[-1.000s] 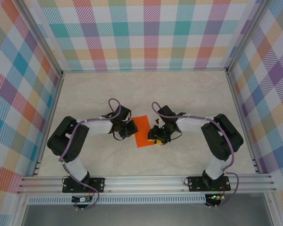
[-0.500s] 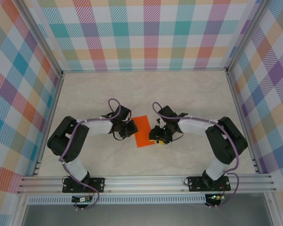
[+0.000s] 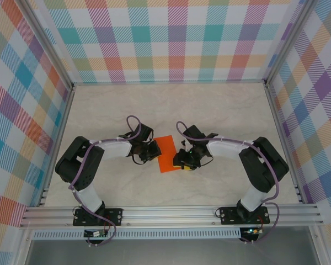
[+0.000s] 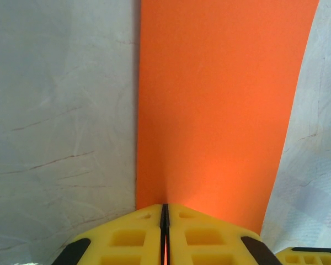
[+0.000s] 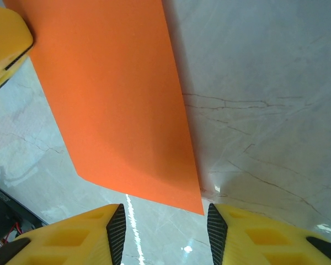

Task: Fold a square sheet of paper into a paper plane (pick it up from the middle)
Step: Third fold the triangle at the center of the table.

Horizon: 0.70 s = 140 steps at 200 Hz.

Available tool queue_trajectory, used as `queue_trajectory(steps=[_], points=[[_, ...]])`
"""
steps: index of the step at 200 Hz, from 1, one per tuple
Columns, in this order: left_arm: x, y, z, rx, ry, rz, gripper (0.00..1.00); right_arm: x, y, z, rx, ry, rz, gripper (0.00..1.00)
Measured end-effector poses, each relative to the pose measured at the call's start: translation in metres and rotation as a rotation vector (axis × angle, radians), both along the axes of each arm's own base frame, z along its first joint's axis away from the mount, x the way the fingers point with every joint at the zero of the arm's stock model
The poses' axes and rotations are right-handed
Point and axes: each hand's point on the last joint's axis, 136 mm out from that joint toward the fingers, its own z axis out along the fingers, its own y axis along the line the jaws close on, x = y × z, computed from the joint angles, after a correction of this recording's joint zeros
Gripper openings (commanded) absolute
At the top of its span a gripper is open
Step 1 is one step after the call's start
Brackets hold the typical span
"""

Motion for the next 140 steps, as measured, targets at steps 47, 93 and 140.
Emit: queue_trajectory(steps=[47, 93, 140], points=[[0.0, 0.0, 0.0, 0.0, 0.0, 0.0, 0.1, -0.003, 0.001, -0.006, -0.004, 0.015, 0.016, 0.43], [0.0, 0.0, 0.0, 0.0, 0.0, 0.001, 0.1, -0.002, 0.009, -0.005, 0.035, 0.017, 0.026, 0.4], [0.0, 0.0, 0.0, 0.002, -0.001, 0.002, 0.1, 0.004, 0.016, -0.001, 0.069, -0.003, 0.014, 0.37]])
